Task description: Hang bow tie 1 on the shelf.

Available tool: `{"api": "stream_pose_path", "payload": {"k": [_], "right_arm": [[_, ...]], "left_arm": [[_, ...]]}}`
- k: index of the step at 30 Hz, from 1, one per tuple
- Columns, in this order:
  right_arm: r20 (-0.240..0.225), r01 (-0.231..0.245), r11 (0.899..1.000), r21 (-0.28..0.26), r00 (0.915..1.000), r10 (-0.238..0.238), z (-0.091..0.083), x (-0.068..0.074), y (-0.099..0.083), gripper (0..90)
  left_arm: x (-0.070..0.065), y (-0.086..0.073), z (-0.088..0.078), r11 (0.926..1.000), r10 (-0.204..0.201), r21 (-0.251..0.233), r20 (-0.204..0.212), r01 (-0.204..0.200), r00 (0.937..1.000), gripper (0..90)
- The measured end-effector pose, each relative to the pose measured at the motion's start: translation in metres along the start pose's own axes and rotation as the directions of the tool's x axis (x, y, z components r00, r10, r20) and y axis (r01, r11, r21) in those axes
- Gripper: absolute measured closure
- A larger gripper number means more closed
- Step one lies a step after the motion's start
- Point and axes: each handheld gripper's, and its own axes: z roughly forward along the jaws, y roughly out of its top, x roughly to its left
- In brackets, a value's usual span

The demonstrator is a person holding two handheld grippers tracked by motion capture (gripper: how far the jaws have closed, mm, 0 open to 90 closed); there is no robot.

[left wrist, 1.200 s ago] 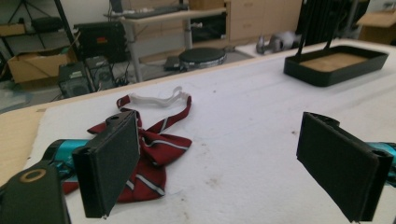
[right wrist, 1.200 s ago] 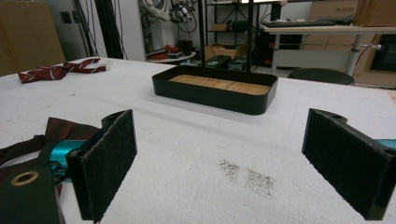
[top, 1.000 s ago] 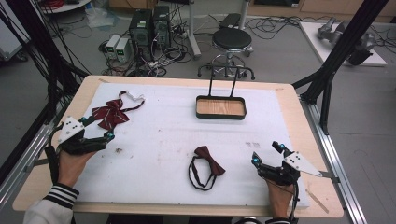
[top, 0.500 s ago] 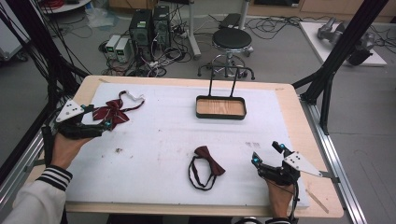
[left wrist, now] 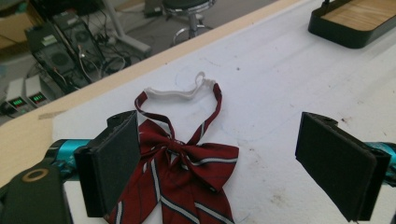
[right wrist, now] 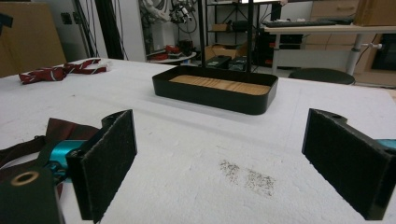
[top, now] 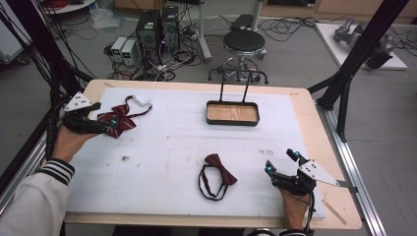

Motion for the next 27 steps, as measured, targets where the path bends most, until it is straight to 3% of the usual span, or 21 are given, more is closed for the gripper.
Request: {"api": "stream_pose_path", "payload": {"k": [16,22,27], "right_arm": [[0.0,0.0,1.0,0.003,1.0,0.0,0.001,-0.001,0.0,9.3],[0.005,-0.003,1.0,0.007,1.0,0.003,0.001,-0.001,0.0,9.3],[0.009,-0.005,1.0,0.014,0.9999,0.005,0.001,-0.001,0.0,9.3]], "left_arm": [[0.02,0.011,0.027,0.9939,-0.006,0.11,0.005,0.006,1.0,14.6],[0.03,0.015,0.038,0.9924,-0.017,0.123,0.02,0.014,0.9997,14.3],[0.036,0.016,0.049,0.9869,-0.012,0.161,0.03,0.007,0.9995,14.3]]}}
